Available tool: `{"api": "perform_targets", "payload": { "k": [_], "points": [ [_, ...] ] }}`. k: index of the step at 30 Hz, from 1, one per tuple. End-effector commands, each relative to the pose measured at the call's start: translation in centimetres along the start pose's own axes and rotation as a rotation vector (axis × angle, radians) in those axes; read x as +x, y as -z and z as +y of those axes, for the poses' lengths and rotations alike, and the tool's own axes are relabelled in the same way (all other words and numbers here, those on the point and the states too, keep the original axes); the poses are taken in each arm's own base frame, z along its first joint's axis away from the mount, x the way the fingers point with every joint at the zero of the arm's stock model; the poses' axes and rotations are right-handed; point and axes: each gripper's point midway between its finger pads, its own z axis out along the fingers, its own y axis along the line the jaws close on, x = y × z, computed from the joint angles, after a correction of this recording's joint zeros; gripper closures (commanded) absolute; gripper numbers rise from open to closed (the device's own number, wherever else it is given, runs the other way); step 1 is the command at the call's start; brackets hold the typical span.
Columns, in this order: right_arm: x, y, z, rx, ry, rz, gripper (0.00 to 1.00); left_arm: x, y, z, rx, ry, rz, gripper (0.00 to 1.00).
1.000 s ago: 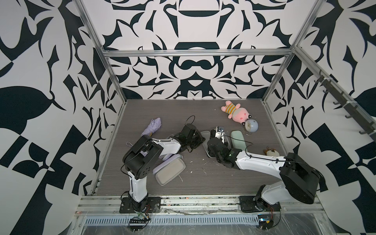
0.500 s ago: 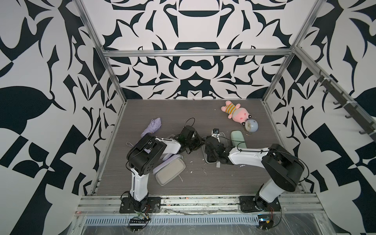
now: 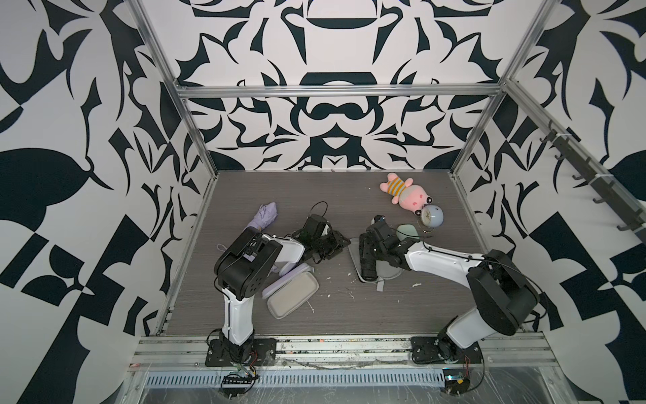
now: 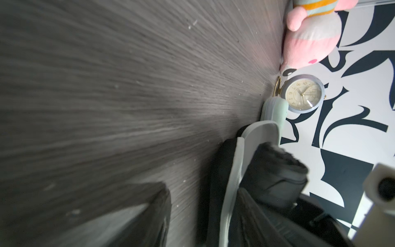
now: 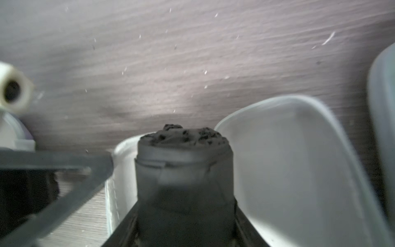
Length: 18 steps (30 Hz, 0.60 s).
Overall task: Put umbrellas into zippered umbrella sleeves
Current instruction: Place the umbrella in the umbrella sleeve.
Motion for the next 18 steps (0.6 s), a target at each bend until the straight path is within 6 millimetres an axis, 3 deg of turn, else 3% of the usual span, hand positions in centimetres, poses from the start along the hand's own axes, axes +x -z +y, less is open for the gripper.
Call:
{"api": "perform_targets", "payload": {
  "k": [1, 7, 10, 13, 18],
  "points": [
    [-1.1, 0.5, 2.1, -0.066, 0.003, 0.001, 0.44, 0.4, 0.5, -0.7, 0.03, -0.013, 0.01, 0.46],
    [2.2, -2.4, 1.9, -0.06, -0.033, 0.117, 0.52, 0.2, 0.4, -0.6, 0.034, -0.01, 0.002, 0.46],
    [2.7, -2.8, 2.7, -0.098, -0.02, 0.154, 0.53, 0.2, 0.3, -0.6, 0.036, -0.01, 0.003, 0.47],
    [2.2, -2.0, 3.8, -0.128, 0.003, 0.178, 0.46, 0.1, 0.2, -0.8, 0.04, -0.012, 0.006, 0.47],
    [0.2, 0.1, 3.7, -0.137, 0.014, 0.17, 0.3, 0.0, 0.1, -0.8, 0.04, -0.012, 0.006, 0.48]
  ]
}}
